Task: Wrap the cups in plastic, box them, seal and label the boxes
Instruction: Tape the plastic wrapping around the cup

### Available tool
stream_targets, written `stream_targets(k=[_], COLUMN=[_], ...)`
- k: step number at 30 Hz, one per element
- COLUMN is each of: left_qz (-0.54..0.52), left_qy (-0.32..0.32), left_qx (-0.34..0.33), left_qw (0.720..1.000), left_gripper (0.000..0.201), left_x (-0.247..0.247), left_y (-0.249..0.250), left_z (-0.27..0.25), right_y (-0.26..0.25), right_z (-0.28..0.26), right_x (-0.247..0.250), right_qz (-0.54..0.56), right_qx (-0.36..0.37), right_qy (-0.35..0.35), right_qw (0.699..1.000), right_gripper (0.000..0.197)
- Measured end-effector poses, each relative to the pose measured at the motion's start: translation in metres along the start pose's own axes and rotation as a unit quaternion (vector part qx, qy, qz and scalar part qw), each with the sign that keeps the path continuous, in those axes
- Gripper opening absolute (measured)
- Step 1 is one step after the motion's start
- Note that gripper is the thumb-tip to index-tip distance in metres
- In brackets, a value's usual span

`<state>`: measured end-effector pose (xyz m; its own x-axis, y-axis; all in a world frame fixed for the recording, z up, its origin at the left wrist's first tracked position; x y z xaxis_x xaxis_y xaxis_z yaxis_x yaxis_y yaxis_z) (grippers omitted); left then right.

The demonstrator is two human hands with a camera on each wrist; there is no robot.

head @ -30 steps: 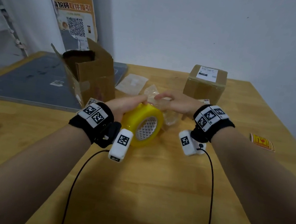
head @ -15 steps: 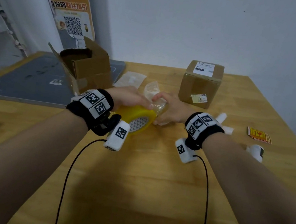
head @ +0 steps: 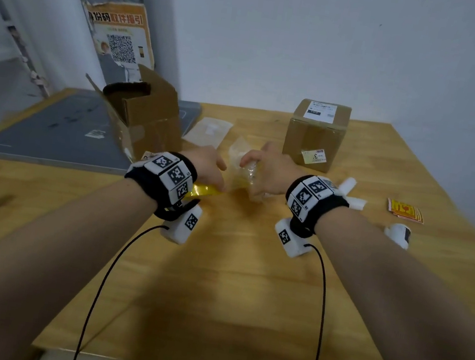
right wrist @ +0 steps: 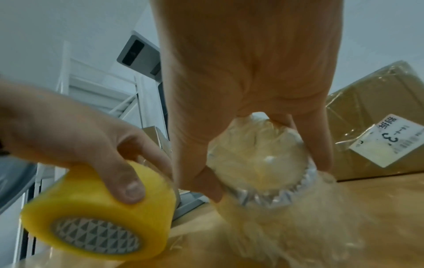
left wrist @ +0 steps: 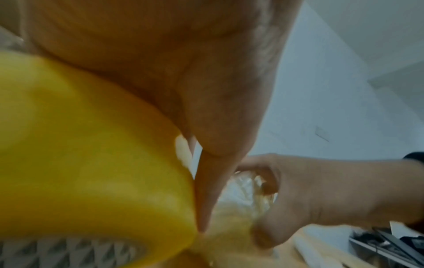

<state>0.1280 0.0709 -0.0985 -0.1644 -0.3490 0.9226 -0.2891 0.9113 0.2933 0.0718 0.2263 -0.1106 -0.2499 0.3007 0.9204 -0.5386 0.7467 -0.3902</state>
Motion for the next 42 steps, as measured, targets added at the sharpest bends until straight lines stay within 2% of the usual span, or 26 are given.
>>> stream_targets(k=[5,9,12,14,16,18,19,22,24,26,32,35,37,39,42], left_qz=[-0.007,-0.044,-0.048,-0.054,-0.056,-0.064,-0.071,-0.088,-0.084,-0.077,-0.064,-0.055,-0.051,-0.049,-0.042], left_qy=[0.008,-0.004,0.003,0.005,0.008,0.016,0.018,0.019,0.023,0.028,0.038,0.045,0.045,0.042,0.046], left_qx=[-0.008,-0.025,-0.03,-0.027,-0.025,-0.019,-0.017,-0.012,-0.013,-0.016,-0.02,-0.012,-0.005,-0.002,-0.001], left_qw=[1.0,0.999,0.998,0.998,0.998,0.998,0.997,0.996,0.996,0.996,0.997,0.997,0.998,0.998,0.998], left_gripper=[0.05,0.036,0.032,0.031,0.03,0.031,0.031,0.032,0.034,0.035,0.036,0.033,0.027,0.022,0.02], left_x=[-0.019,-0.031,-0.04,-0.047,-0.051,-0.053,-0.054,-0.056,-0.057,-0.057,-0.055,-0.054,-0.054,-0.055,-0.055], left_y=[-0.006,-0.006,-0.007,-0.006,-0.006,-0.006,-0.007,-0.008,-0.008,-0.009,-0.01,-0.013,-0.016,-0.018,-0.019], left_z=[-0.001,-0.01,-0.011,-0.013,-0.015,-0.018,-0.019,-0.022,-0.024,-0.026,-0.031,-0.033,-0.035,-0.037,-0.043], right_y=[0.005,0.014,0.019,0.026,0.039,0.052,0.058,0.071,0.073,0.075,0.07,0.056,0.042,0.029,0.013], right_z=[-0.012,-0.029,-0.051,-0.063,-0.074,-0.087,-0.091,-0.105,-0.111,-0.113,-0.119,-0.12,-0.12,-0.117,-0.109], right_x=[-0.002,0.0,0.008,0.016,0.026,0.032,0.029,0.007,-0.002,-0.006,-0.017,-0.031,-0.047,-0.056,-0.054], right_qz=[-0.008,0.005,0.074,0.142,0.168,0.129,0.086,-0.008,-0.048,-0.056,0.02,0.035,0.091,0.158,0.24], right_qx=[-0.002,0.002,0.01,-0.005,-0.037,-0.082,-0.106,-0.15,-0.15,-0.157,-0.18,-0.162,-0.141,-0.121,-0.089], right_qy=[0.004,-0.052,-0.084,-0.05,0.021,0.058,0.037,-0.077,-0.102,-0.094,-0.125,-0.168,-0.196,-0.191,-0.138], right_qw=[1.0,0.999,0.994,0.989,0.985,0.987,0.99,0.986,0.982,0.982,0.975,0.972,0.966,0.961,0.957], right_gripper=[0.065,0.077,0.07,0.059,0.043,0.03,0.032,0.055,0.056,0.051,0.04,0.037,0.029,0.02,0.016])
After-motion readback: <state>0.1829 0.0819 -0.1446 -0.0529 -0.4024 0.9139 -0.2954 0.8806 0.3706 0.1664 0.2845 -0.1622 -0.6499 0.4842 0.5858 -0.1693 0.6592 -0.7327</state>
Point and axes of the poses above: each hand's wrist, its own z-axis towards the middle knuckle, its own x-axis out of the back of the hand, y = z × x, the point moved 6 cm from there along z, towards the middle knuckle, and after that the axes turned 3 degrees about x, right-handed, at the moved point
